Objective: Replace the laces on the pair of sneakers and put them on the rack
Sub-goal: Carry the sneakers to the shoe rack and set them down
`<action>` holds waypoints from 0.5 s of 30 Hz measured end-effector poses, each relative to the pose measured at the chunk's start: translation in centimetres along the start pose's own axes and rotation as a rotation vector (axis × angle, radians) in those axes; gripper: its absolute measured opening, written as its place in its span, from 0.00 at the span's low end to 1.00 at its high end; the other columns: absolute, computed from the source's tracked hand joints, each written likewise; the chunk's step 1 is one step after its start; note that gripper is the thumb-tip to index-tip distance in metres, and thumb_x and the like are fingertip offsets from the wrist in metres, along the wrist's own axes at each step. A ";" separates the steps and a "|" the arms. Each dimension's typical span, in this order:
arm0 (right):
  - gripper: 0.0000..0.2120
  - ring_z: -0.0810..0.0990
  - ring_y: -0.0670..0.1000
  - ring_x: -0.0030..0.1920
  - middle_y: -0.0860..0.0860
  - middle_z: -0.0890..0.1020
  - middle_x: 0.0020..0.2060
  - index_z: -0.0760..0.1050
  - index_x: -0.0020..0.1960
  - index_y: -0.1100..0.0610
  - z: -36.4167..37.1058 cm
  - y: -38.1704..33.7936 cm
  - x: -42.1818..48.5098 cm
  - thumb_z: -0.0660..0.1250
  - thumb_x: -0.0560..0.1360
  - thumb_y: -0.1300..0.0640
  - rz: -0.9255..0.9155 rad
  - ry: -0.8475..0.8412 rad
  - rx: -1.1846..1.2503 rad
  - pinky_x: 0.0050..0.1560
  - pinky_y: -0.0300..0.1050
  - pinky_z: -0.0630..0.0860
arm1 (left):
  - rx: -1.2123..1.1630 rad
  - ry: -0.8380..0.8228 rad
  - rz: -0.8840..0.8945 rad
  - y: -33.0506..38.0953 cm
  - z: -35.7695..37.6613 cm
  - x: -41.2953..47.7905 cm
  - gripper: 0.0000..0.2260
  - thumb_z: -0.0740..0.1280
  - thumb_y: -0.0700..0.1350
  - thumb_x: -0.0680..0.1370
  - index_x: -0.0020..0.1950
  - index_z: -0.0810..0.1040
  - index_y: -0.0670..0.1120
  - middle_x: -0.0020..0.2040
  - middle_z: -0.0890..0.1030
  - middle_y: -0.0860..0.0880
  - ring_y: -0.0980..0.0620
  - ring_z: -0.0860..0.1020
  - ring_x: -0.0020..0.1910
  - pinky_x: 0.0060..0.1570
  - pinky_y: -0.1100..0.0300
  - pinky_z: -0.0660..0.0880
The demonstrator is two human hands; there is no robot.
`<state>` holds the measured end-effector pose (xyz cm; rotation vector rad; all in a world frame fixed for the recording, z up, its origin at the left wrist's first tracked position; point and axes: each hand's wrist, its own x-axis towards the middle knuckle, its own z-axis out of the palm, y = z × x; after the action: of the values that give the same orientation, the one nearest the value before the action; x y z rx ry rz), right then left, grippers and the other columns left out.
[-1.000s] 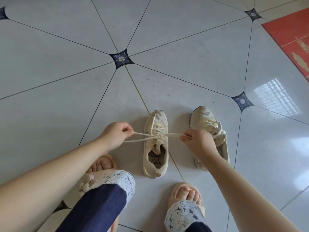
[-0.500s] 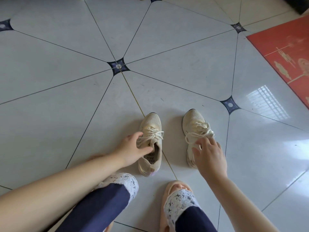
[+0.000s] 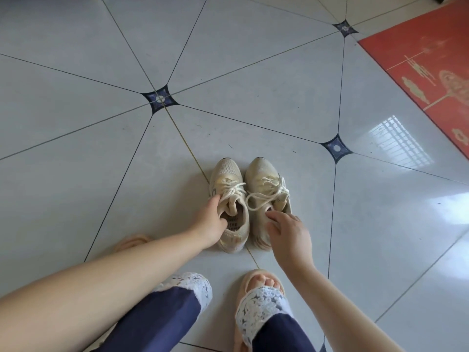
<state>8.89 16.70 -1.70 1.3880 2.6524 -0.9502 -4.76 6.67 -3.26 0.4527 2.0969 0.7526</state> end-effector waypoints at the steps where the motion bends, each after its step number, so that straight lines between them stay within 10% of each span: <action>1: 0.09 0.75 0.52 0.47 0.50 0.81 0.43 0.80 0.51 0.54 0.3 0.0 -0.3 0.62 0.76 0.59 -0.019 -0.005 0.017 0.50 0.49 0.71 | 0.014 0.003 0.008 0.1 0.2 0.2 0.28 0.59 0.33 0.73 0.72 0.60 0.45 0.64 0.73 0.41 0.39 0.73 0.59 0.57 0.48 0.72; 8: 0.10 0.74 0.51 0.52 0.48 0.81 0.48 0.79 0.56 0.51 0.4 0.4 -0.7 0.64 0.76 0.53 -0.060 -0.085 0.037 0.56 0.48 0.70 | 0.031 -0.011 0.027 -0.2 0.3 0.3 0.28 0.61 0.37 0.74 0.73 0.59 0.48 0.61 0.75 0.41 0.38 0.76 0.54 0.54 0.48 0.74; 15: 0.23 0.66 0.47 0.26 0.48 0.68 0.21 0.64 0.27 0.55 0.2 -1.0 0.8 0.64 0.71 0.41 0.116 -0.079 -0.020 0.35 0.44 0.61 | 0.081 0.003 0.074 0.4 1.2 0.3 0.26 0.63 0.42 0.75 0.72 0.61 0.51 0.57 0.77 0.42 0.41 0.76 0.53 0.52 0.54 0.73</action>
<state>7.60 16.74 -1.58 1.4506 2.4881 -0.9431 -3.94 7.53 -3.68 0.5766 2.1287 0.7131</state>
